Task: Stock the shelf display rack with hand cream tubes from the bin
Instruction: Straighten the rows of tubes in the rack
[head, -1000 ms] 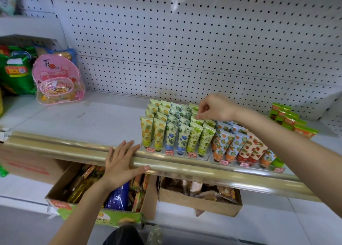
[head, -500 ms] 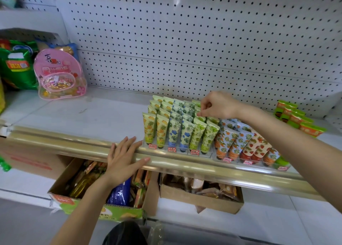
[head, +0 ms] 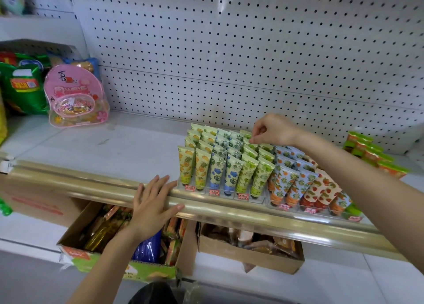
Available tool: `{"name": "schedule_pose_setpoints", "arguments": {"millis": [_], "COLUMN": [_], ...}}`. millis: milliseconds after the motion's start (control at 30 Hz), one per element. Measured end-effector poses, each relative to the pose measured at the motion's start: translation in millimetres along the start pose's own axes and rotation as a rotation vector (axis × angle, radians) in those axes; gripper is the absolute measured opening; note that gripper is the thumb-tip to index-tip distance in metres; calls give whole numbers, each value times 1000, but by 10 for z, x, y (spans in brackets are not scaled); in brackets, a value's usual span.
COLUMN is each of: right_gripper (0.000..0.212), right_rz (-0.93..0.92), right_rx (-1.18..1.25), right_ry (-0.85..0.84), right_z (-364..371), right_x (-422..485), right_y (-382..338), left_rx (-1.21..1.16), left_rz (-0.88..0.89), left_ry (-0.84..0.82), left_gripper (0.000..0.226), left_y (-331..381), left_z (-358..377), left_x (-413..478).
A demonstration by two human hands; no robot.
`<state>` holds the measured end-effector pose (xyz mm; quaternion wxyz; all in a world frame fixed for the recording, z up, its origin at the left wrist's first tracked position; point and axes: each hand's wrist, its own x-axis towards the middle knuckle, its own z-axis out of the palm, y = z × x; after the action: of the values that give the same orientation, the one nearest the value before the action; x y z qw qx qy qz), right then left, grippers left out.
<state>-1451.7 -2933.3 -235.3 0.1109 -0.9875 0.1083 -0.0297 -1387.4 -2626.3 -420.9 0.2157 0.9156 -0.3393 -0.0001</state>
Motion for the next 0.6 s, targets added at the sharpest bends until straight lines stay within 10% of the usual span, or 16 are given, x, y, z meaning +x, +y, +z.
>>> {"name": "schedule_pose_setpoints", "arguments": {"millis": [600], "right_gripper": [19], "right_rz": [4], "right_rx": [0], "right_ry": [11], "right_z": [-16], "right_x": [-12], "right_y": [-14], "left_rx": [14], "left_rz": [-3], "left_ry": [11], "left_gripper": [108], "left_y": [0], "left_z": [17], "left_x": [9]}}
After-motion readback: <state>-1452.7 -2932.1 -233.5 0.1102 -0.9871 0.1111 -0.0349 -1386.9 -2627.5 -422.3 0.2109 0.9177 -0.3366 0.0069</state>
